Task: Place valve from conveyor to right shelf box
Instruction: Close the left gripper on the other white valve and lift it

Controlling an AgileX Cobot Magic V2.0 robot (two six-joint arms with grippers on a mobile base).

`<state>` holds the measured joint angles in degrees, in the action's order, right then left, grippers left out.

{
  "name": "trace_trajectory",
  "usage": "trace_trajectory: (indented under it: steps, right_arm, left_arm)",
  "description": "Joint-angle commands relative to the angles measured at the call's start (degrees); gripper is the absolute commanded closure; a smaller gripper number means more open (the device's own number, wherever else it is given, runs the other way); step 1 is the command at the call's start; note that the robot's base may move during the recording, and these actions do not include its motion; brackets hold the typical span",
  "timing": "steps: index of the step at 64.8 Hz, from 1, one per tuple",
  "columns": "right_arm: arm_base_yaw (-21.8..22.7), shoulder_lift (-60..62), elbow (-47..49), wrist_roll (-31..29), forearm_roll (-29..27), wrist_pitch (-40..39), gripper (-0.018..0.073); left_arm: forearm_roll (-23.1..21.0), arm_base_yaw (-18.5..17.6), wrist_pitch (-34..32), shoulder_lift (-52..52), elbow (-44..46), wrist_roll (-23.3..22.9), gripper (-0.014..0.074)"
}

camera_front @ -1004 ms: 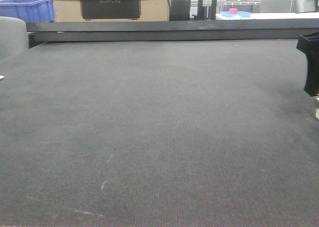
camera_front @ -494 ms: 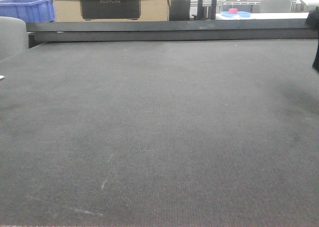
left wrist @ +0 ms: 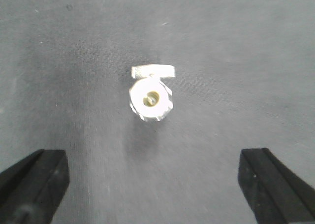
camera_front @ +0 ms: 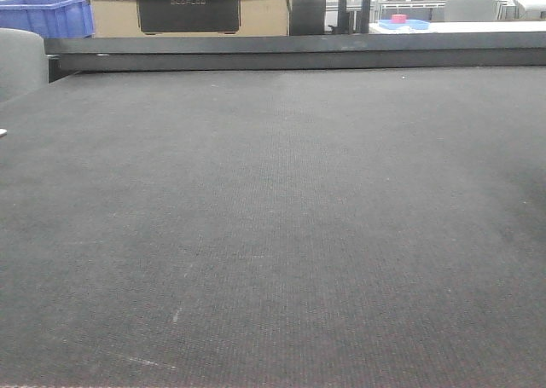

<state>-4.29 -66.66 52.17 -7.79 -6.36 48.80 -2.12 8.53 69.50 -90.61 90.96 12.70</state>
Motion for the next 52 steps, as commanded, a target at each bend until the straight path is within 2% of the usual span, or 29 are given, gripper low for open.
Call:
trace_trajectory:
  steps: [1,7,30,52]
  right_arm:
    - [0.03,1.70,0.22,-0.36,-0.05,-2.86,0.0712]
    - [0.03,1.85,0.22,-0.36,-0.05,-2.86,0.0712]
    - [0.03,1.84,0.22,-0.36,-0.21,-4.24,0.0712]
    - [0.03,1.84,0.22,-0.36,-0.21,-4.34,0.0712]
  left_arm:
    - [-0.28,0.13,0.46,-4.10,2.12,1.00,-0.0003]
    - [-0.28,0.13,-0.78,-8.23,2.69,2.31,-0.0003]
    - [-1.25,0.13,-2.94,-18.78,2.69,2.30,-0.0003]
    - [-1.25,0.13,-4.84,-21.46,2.58,2.30,0.0005]
